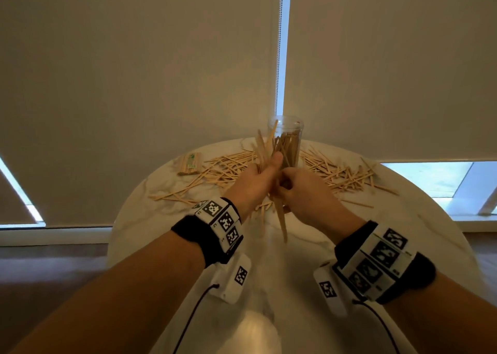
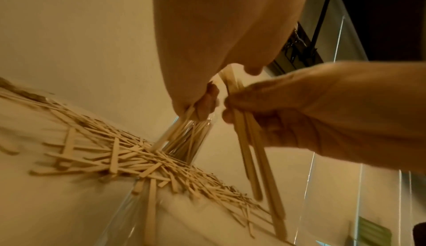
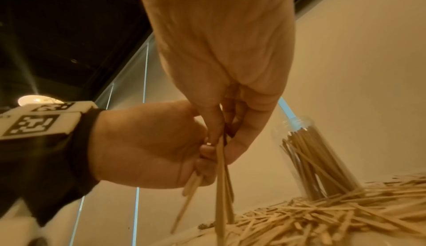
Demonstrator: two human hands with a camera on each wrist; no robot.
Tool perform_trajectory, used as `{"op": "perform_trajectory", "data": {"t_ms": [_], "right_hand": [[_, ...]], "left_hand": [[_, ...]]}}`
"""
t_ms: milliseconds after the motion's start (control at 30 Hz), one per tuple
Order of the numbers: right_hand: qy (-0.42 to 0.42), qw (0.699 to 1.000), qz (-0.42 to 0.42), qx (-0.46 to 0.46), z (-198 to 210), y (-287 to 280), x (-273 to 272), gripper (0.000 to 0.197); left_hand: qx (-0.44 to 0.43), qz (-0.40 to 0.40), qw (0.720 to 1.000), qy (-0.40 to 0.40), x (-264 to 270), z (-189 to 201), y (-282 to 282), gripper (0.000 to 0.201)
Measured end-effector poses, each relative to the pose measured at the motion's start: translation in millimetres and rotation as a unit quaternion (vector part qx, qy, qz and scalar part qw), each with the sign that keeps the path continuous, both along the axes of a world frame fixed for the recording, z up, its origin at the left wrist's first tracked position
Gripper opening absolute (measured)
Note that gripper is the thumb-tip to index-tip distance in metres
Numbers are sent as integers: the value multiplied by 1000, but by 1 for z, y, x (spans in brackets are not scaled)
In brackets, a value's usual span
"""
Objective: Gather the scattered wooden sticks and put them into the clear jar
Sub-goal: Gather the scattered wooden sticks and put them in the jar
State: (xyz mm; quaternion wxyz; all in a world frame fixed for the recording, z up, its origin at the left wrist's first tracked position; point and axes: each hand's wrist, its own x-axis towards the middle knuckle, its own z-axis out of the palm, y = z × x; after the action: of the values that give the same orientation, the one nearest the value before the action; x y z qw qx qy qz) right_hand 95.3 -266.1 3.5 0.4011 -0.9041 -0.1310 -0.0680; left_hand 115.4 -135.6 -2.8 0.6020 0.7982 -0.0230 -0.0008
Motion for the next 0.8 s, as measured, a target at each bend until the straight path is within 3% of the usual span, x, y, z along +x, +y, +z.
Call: {"op": "perform_trajectory", "data": {"t_ms": [67, 167, 267, 333, 433, 500, 567, 700, 800], "right_hand": [[-42, 999, 4, -6, 5, 9, 9, 13], [-68, 998, 15, -4, 12, 19, 27, 11], [-83, 996, 2, -38, 12, 26, 47, 6], [-91, 992, -29, -80, 13, 29, 59, 18], [-19, 994, -23, -108, 22, 24, 72, 25], [60, 995, 2, -76, 30, 15, 78, 20], [71, 997, -7, -18, 37, 3, 83, 19], [-43, 995, -48, 79, 47, -18, 92, 22], [-194, 966, -55, 164, 67, -26, 82, 36]], "left_hand": [[-23, 12, 999, -39, 15, -2, -1, 52], [-83, 94, 991, -39, 40, -3, 4, 52], [-147, 118, 981, -36, 63, -6, 10, 48], [-198, 119, 972, -35, 74, -6, 12, 42], [-274, 109, 954, -45, 86, -4, 13, 35], [-286, 108, 949, -81, 90, 1, 14, 35], [-290, 96, 947, -100, 89, 5, 11, 39], [-239, 17, 963, -122, 77, 10, -4, 49], [-150, -70, 975, -150, 66, 15, -22, 59]]}}
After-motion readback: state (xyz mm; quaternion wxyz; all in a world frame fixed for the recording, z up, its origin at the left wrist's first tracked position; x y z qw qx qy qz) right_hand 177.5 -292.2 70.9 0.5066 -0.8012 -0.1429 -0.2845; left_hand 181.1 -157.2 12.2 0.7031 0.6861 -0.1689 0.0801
